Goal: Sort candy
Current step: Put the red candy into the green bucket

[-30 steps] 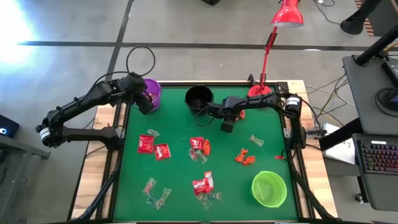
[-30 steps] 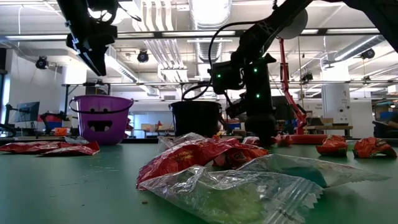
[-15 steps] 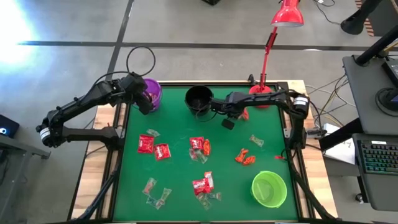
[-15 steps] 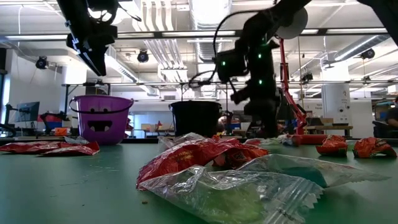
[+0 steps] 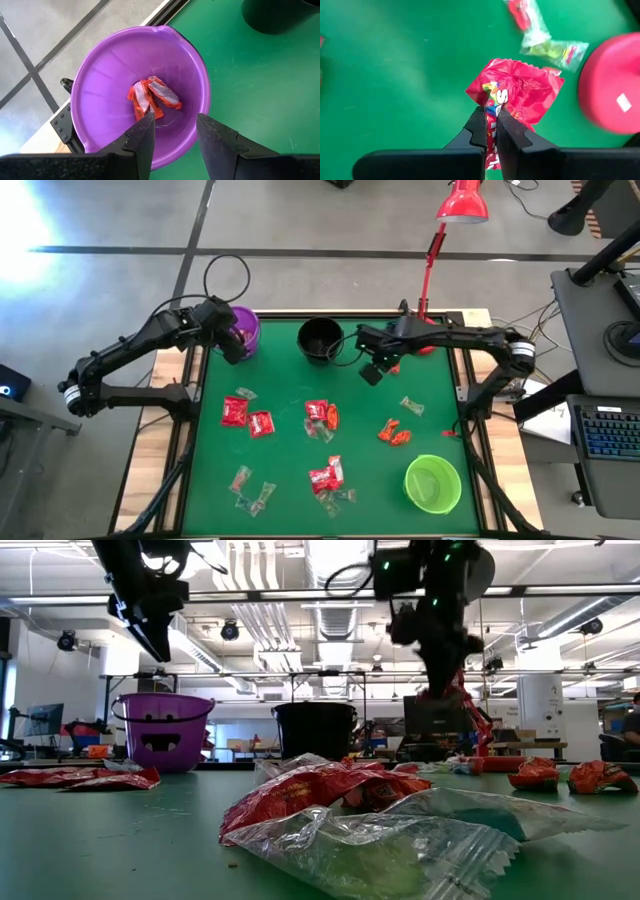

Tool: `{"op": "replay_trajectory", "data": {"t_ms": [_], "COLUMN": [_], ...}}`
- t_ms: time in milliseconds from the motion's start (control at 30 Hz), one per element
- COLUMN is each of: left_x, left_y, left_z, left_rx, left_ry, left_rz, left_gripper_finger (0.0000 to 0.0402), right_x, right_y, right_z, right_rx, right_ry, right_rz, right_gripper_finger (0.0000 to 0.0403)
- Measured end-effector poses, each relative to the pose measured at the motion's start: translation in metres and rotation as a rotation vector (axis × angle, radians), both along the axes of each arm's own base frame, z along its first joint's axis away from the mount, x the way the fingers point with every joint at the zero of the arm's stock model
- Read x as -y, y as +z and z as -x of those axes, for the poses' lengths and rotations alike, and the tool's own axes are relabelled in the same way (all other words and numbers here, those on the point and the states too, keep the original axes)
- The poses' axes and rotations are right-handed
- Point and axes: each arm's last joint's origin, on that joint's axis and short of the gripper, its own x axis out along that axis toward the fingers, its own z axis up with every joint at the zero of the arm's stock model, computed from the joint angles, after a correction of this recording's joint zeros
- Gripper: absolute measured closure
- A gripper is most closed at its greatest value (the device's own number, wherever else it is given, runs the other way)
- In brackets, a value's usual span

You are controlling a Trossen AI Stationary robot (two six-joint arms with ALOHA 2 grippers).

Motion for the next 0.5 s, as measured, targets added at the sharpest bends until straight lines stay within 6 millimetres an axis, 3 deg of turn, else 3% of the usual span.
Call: {"op": "replay_trajectory", "data": {"t_ms": [267, 500], "left_x": [0.000, -0.001], "left_y": [0.000, 0.002], "left_z": [0.000, -0.002], "left_rx": [0.001, -0.006], "left_ry": [-0.008, -0.051], "left_rz": [-0.007, -0.035], "left_gripper_finger": [0.0274, 0.0274], "right_x": [-0.038, -0.070], "right_y": [0.040, 0.056], "right_z": [0.029, 0.041], "right_rx": [0.103, 0.180], "right_ry": [-0.101, -0.132], "right_rz": [-0.074, -0.111], "right_gripper_finger": [0.0391, 0.0391]}}
